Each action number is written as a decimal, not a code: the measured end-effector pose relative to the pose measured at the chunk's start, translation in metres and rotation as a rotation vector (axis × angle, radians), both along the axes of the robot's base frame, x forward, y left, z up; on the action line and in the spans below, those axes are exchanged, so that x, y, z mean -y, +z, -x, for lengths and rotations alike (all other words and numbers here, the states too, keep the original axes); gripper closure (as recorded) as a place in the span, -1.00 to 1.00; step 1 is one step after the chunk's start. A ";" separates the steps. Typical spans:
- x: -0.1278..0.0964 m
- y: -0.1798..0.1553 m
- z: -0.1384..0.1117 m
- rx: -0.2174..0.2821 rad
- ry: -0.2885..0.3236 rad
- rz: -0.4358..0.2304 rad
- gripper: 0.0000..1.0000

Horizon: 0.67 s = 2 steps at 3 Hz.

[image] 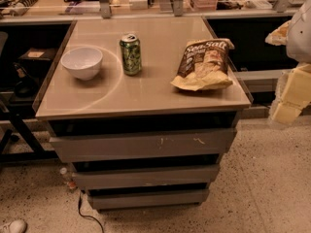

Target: Open bottom drawer

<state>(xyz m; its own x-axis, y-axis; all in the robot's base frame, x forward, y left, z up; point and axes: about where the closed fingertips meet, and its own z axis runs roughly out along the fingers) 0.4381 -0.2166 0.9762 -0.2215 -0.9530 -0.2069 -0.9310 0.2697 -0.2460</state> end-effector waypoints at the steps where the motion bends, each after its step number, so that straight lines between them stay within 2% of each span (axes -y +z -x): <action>1: 0.000 -0.007 0.004 0.001 -0.010 -0.007 -1.00; 2: -0.008 -0.036 0.023 -0.004 -0.038 -0.066 -1.00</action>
Offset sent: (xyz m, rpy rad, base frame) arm -0.0656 0.0079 -0.1522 0.1405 0.1434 -0.1088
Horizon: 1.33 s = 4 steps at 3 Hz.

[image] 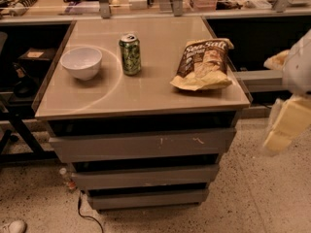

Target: Open bottom drawer

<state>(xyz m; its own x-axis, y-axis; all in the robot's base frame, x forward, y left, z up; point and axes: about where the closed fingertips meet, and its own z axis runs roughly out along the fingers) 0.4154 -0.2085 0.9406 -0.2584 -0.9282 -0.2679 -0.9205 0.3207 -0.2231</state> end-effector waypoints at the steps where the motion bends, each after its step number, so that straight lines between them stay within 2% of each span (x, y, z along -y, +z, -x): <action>1: -0.002 -0.063 0.024 -0.055 -0.032 -0.060 -1.00; 2: -0.003 -0.137 0.062 -0.166 -0.044 -0.096 -1.00; 3: -0.003 -0.137 0.062 -0.166 -0.044 -0.096 -1.00; 4: -0.013 -0.181 0.080 -0.244 -0.055 -0.132 -1.00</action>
Offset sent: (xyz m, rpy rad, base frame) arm -0.0942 0.0047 -0.2089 0.1507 0.2660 -0.0583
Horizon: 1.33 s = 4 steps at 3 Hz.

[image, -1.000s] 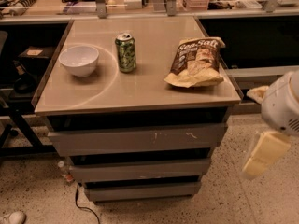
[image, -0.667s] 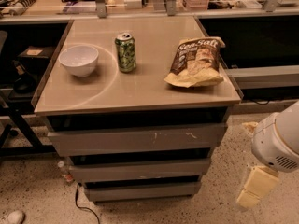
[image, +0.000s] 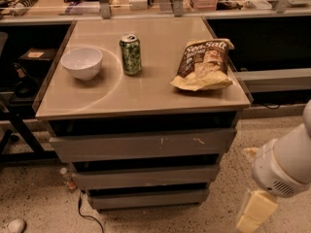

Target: Open bottom drawer

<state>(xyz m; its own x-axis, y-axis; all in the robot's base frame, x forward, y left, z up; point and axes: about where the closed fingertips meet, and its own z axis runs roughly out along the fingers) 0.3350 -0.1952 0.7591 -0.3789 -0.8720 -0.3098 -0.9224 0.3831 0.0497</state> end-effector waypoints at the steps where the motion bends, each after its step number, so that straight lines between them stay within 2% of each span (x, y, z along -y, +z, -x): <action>1: -0.021 -0.071 0.024 -0.104 -0.033 -0.073 -1.00; 2: -0.040 -0.127 0.035 -0.164 -0.064 -0.132 -1.00; 3: -0.040 -0.127 0.035 -0.164 -0.064 -0.132 -1.00; 4: -0.044 -0.156 0.043 -0.180 -0.084 -0.174 -1.00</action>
Offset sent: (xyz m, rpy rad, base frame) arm -0.0458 0.0622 -0.1848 0.2013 0.2385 -0.0938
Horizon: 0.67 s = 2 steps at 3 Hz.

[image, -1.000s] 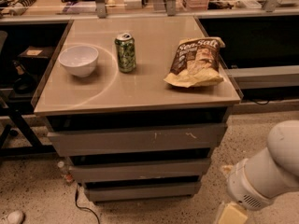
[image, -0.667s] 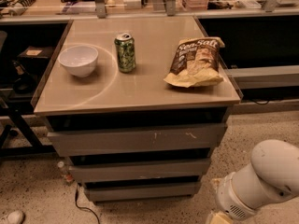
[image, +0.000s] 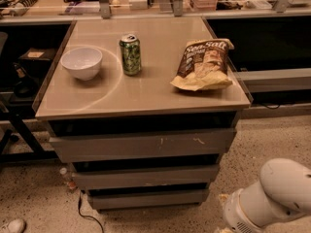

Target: Open bottom drawer

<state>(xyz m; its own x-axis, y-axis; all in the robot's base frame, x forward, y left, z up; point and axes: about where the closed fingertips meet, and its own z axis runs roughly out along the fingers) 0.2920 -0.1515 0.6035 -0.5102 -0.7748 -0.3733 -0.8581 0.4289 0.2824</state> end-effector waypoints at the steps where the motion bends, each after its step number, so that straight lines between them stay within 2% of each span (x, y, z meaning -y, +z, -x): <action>1: -0.020 -0.057 0.004 -0.022 -0.021 -0.092 -1.00; 2: -0.035 -0.115 -0.003 -0.035 -0.044 -0.169 -1.00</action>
Offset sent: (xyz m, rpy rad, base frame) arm 0.0107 0.0547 -0.1922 0.2758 0.0658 -0.0791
